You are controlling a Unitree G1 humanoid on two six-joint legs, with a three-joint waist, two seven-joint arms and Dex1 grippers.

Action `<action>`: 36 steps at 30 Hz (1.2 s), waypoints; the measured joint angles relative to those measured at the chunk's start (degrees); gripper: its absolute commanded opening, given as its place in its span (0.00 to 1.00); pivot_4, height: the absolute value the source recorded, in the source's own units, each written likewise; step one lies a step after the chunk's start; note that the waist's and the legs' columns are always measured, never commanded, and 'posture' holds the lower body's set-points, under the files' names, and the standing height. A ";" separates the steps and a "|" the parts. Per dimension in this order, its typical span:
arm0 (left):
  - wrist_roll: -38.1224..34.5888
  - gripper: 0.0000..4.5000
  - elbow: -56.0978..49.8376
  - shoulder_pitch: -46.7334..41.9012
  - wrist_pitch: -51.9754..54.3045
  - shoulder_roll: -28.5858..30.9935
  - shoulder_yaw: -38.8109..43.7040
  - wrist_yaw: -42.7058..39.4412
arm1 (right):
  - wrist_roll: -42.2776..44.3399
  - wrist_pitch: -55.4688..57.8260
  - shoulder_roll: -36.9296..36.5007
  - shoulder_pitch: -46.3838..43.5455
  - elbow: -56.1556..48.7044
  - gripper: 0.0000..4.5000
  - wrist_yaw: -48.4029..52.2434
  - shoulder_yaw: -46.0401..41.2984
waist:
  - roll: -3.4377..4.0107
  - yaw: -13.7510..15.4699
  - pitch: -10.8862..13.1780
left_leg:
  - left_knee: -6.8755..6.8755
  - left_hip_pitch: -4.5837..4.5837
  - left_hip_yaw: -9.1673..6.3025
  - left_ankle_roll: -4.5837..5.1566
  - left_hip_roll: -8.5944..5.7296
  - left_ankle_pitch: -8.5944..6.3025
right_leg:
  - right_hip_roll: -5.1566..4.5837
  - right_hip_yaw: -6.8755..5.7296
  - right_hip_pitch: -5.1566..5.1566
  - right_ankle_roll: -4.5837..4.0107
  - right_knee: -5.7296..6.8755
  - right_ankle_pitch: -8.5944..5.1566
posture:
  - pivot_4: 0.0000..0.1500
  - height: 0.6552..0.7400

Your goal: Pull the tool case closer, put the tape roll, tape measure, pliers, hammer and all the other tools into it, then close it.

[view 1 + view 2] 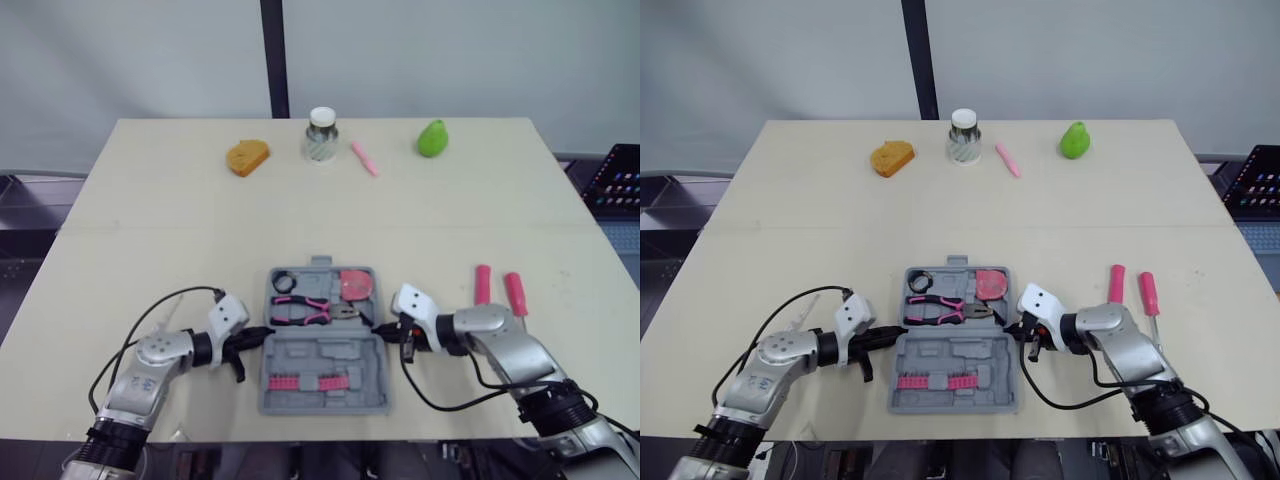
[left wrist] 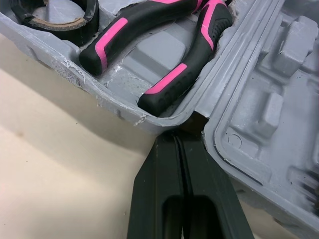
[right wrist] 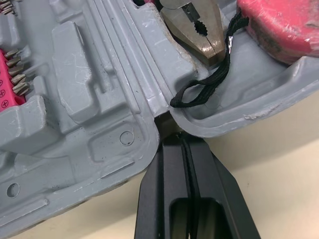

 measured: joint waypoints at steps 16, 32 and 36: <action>0.09 0.01 0.00 -0.01 -0.01 -0.09 0.01 0.00 | 0.00 0.06 -0.10 0.21 -0.20 0.01 0.12 -0.06 | 0.00 0.03 0.00 | -0.01 0.00 -0.01 0.00 0.00 0.00 | -0.01 -0.01 0.00 0.00 -0.01 0.00 | 1.00 1.00; -1.34 0.01 -0.19 1.36 -0.19 2.18 2.73 0.36 | 2.79 -2.50 -2.30 1.50 0.21 0.01 2.07 -2.98 | 0.04 -0.43 0.06 | -0.21 -0.01 0.02 -0.04 0.06 0.01 | 0.07 -0.02 -0.05 0.00 -0.14 0.00 | 1.00 1.00; -3.23 0.01 -1.77 2.95 2.35 3.90 6.25 0.53 | 6.44 -2.24 -3.11 2.05 0.22 0.01 3.72 -5.73 | 0.04 -0.57 0.08 | -0.41 -0.01 0.03 -0.03 0.01 0.02 | 0.05 -0.02 -0.06 0.00 -0.28 0.00 | 1.00 1.00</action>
